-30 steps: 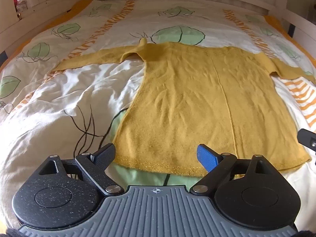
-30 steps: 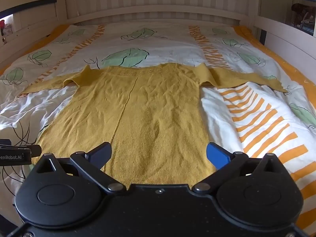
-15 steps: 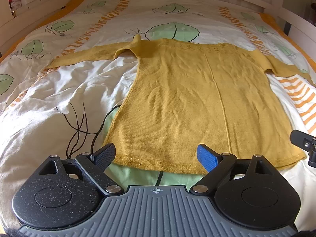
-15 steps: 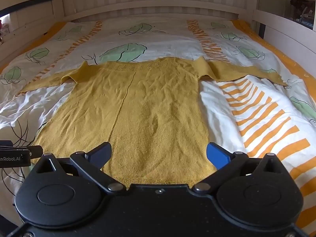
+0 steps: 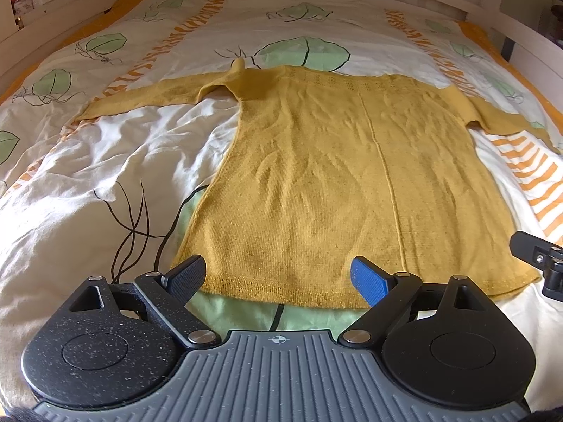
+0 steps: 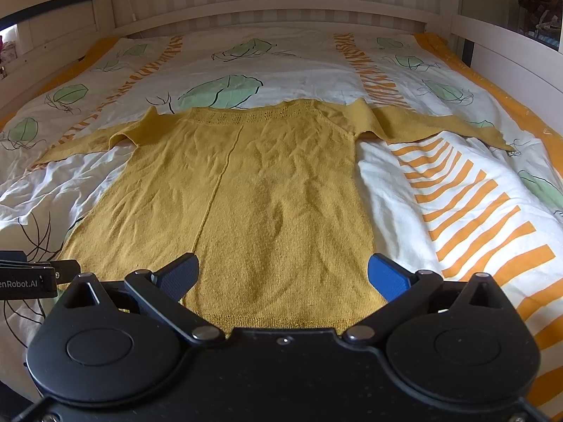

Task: Fold small clothes

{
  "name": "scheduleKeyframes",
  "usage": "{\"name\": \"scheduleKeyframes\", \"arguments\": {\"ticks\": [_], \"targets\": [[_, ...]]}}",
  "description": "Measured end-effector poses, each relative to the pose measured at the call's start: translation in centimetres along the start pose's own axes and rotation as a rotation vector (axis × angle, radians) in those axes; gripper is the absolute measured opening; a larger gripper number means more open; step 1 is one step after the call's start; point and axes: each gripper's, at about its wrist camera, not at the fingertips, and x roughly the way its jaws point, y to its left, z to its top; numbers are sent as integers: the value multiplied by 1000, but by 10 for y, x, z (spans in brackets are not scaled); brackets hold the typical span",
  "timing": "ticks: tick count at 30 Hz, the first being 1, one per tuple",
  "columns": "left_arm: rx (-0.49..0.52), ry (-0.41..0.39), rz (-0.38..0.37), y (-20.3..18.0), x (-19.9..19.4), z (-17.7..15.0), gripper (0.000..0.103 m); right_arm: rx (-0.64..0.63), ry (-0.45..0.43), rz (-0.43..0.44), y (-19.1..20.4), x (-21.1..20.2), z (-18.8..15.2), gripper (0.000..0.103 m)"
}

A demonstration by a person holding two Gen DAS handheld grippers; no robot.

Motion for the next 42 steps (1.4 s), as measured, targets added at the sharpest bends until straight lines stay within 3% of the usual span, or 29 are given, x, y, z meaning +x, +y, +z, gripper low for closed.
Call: {"name": "scheduleKeyframes", "arguments": {"ticks": [42], "targets": [[-12,71,-10,2,25,9,90,-8,101,39,2,32,3,102]]}}
